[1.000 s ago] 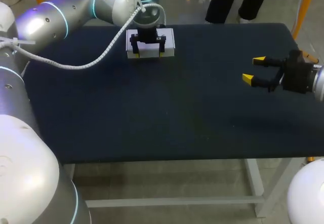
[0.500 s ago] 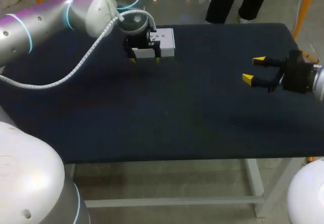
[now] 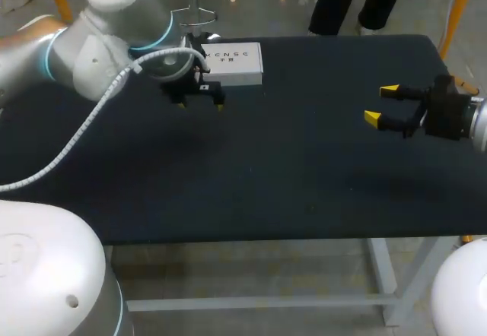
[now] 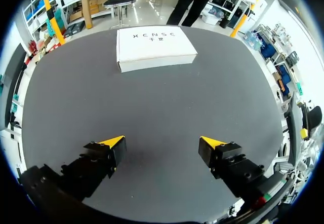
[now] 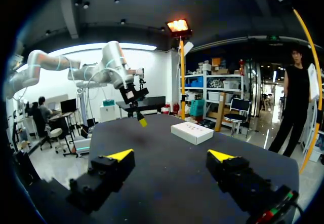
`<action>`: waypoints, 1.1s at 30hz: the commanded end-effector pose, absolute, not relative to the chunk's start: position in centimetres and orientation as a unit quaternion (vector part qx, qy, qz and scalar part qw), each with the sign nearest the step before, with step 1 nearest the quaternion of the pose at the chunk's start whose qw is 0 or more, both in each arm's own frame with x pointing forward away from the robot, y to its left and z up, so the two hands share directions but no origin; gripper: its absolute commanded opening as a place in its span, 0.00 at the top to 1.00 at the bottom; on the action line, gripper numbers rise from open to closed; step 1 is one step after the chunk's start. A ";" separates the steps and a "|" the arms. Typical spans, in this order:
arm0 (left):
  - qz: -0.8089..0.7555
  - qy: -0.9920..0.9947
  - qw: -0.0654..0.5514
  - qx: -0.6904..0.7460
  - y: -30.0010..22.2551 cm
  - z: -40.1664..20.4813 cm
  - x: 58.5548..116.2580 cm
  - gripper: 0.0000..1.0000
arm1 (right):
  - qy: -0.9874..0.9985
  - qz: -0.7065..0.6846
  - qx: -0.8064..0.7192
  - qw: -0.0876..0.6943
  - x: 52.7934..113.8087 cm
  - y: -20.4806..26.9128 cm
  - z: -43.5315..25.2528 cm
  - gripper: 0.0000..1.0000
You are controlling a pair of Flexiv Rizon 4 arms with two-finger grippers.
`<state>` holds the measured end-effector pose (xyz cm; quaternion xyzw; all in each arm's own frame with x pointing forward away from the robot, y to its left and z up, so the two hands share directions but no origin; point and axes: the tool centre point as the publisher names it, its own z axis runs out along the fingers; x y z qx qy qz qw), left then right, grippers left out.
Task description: Assemble the packaging by folding the flat box into shape, placing the metal phone stand inside, and closing the box properly
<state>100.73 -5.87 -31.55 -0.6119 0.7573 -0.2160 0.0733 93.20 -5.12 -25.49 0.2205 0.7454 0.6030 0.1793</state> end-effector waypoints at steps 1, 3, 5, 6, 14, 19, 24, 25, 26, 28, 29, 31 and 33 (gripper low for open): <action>-0.340 0.727 0.148 -0.578 -3.3 -30.9 97.0 0.00 | 0.744 0.605 0.219 0.180 93.1 -5.2 -25.5 0.00; -0.359 0.733 0.143 -0.560 -3.0 -30.8 96.5 0.00 | 0.744 0.605 0.219 0.180 93.1 -5.2 -25.5 0.00; -0.374 0.735 0.140 -0.548 -2.7 -30.6 96.1 0.00 | 0.744 0.605 0.219 0.180 93.1 -5.2 -25.5 0.00; -0.382 0.737 0.137 -0.541 -2.4 -30.5 96.0 0.00 | 0.744 0.605 0.219 0.180 93.1 -5.2 -25.5 0.00; -0.405 0.753 0.121 -0.504 -1.7 -29.5 95.4 0.00 | 0.744 0.605 0.219 0.180 93.1 -5.2 -25.5 0.00; -0.420 0.766 0.109 -0.474 -1.3 -29.0 94.9 0.00 | 0.744 0.605 0.219 0.180 93.1 -5.2 -25.5 0.00; -0.428 0.770 0.115 -0.458 -1.0 -28.6 94.3 0.00 | 0.744 0.605 0.219 0.180 93.1 -5.2 -25.5 0.00; -0.432 0.772 0.113 -0.452 -0.9 -28.5 94.2 0.00 | 0.744 0.605 0.219 0.180 93.1 -5.2 -25.5 0.00; -0.434 0.772 0.113 -0.450 -0.8 -28.3 94.1 0.00 | 0.744 0.605 0.219 0.180 93.1 -5.2 -25.5 0.00; -0.435 0.772 0.116 -0.449 -0.7 -28.2 94.0 0.00 | 0.744 0.605 0.219 0.180 93.1 -5.2 -25.5 0.00; -0.437 0.772 0.116 -0.447 -0.5 -28.0 93.9 0.00 | 0.744 0.605 0.219 0.180 93.1 -5.2 -25.5 0.00; -0.443 0.773 0.115 -0.440 -0.4 -27.8 93.7 0.00 | 0.744 0.605 0.219 0.180 93.1 -5.2 -25.5 0.00; -0.446 0.776 0.115 -0.431 -0.3 -27.6 93.5 0.00 | 0.744 0.605 0.219 0.180 93.1 -5.2 -25.5 0.00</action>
